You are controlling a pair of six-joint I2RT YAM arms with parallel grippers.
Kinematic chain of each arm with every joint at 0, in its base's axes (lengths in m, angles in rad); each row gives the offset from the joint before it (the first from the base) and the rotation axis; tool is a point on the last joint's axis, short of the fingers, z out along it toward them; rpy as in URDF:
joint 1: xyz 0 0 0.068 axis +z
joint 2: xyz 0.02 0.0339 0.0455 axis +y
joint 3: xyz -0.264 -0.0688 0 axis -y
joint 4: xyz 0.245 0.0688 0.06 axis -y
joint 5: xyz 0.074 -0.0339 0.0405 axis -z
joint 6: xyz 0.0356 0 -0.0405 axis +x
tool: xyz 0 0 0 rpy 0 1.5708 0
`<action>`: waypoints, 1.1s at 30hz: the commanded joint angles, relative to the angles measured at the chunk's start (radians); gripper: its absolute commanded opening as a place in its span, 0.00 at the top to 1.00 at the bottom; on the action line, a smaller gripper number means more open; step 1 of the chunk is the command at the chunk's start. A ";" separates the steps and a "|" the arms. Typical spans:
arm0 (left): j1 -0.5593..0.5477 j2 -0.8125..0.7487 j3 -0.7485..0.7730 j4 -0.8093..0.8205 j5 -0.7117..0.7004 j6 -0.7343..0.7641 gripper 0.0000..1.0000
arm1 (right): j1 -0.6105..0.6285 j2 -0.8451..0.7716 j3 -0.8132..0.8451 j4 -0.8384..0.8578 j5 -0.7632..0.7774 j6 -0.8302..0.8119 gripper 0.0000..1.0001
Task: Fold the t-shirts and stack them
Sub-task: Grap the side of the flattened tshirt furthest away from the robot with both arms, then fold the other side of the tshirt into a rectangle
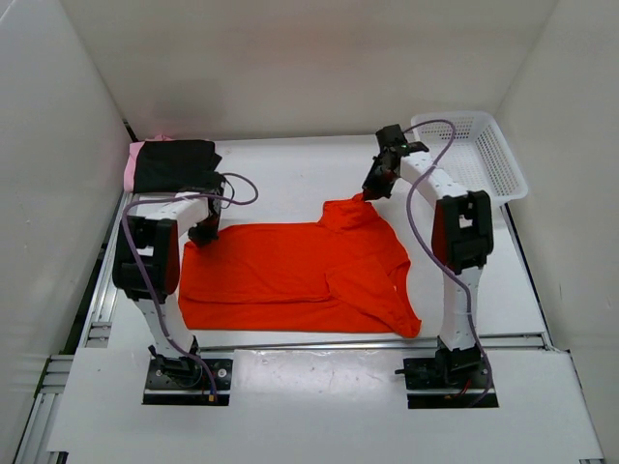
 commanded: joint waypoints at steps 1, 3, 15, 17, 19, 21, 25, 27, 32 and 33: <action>-0.006 -0.116 -0.018 0.016 -0.057 -0.002 0.90 | -0.004 -0.223 -0.065 0.053 -0.017 -0.044 1.00; -0.015 -0.156 -0.032 0.016 -0.072 -0.002 0.90 | -0.004 -0.299 -0.177 0.087 -0.027 -0.053 1.00; -0.003 -0.363 -0.282 0.007 -0.173 -0.002 0.90 | 0.015 -0.958 -0.881 0.141 -0.027 -0.018 1.00; -0.003 -0.372 -0.293 0.007 -0.182 -0.002 0.90 | 0.015 -1.015 -0.933 0.141 -0.027 0.011 1.00; 0.006 -0.372 -0.314 0.007 -0.182 -0.002 0.90 | 0.024 -1.084 -0.993 0.141 -0.027 0.030 1.00; 0.006 -0.372 -0.325 0.007 -0.193 -0.002 0.90 | 0.033 -1.129 -1.036 0.141 -0.027 0.044 1.00; -0.012 -0.372 -0.363 -0.003 -0.212 -0.002 0.90 | 0.076 -1.161 -1.102 0.130 -0.027 0.073 1.00; -0.022 -0.372 -0.363 -0.013 -0.212 -0.002 0.90 | 0.090 -1.172 -1.122 0.110 -0.027 0.094 1.00; -0.043 -0.372 -0.383 -0.031 -0.212 -0.002 0.90 | 0.137 -1.199 -1.182 0.090 -0.006 0.104 1.00; -0.052 -0.372 -0.395 -0.031 -0.212 -0.002 0.90 | 0.138 -1.199 -1.193 0.090 -0.006 0.114 1.00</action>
